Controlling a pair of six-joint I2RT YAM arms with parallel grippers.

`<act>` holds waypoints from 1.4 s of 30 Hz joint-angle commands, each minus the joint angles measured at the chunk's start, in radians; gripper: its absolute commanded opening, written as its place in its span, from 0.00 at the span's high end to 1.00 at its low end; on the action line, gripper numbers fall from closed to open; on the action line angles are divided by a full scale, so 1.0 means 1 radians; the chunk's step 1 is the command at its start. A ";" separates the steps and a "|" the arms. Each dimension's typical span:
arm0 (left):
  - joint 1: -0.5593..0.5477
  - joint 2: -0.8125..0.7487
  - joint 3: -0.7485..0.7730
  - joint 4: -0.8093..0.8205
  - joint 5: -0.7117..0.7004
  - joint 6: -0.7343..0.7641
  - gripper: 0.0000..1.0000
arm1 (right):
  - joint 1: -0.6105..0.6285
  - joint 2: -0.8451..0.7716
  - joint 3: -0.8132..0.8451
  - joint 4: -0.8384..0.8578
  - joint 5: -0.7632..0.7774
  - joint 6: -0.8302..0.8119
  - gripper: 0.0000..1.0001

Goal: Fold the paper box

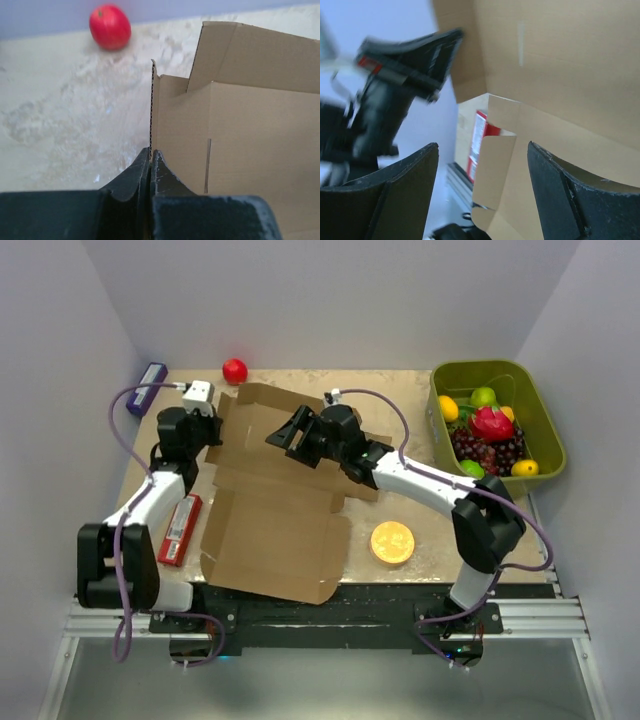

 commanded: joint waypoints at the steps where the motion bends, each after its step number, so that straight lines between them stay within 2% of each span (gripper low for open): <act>1: 0.005 -0.143 -0.076 0.244 0.018 0.024 1.00 | -0.042 0.027 0.041 0.071 -0.004 0.258 0.25; 4: -0.004 -0.210 -0.125 0.284 0.012 0.027 1.00 | -0.062 0.024 0.035 0.102 0.051 0.382 0.24; 7: -0.021 -0.255 -0.159 0.301 -0.002 0.069 1.00 | -0.072 0.009 0.053 0.095 0.095 0.419 0.24; 11: -0.045 -0.287 -0.180 0.309 -0.019 0.095 1.00 | -0.078 -0.026 0.061 0.023 0.238 0.482 0.23; 14: -0.074 -0.321 -0.197 0.313 -0.022 0.128 1.00 | -0.101 -0.029 0.068 -0.008 0.257 0.544 0.23; 22: -0.122 -0.384 -0.220 0.326 -0.053 0.198 1.00 | -0.151 -0.040 0.180 -0.146 0.347 0.464 0.19; 37: -0.208 -0.436 -0.251 0.347 -0.067 0.256 1.00 | -0.181 -0.074 0.062 -0.119 0.333 0.576 0.22; 42: -0.237 -0.450 -0.268 0.364 -0.054 0.285 1.00 | -0.181 -0.081 0.078 -0.178 0.388 0.522 0.22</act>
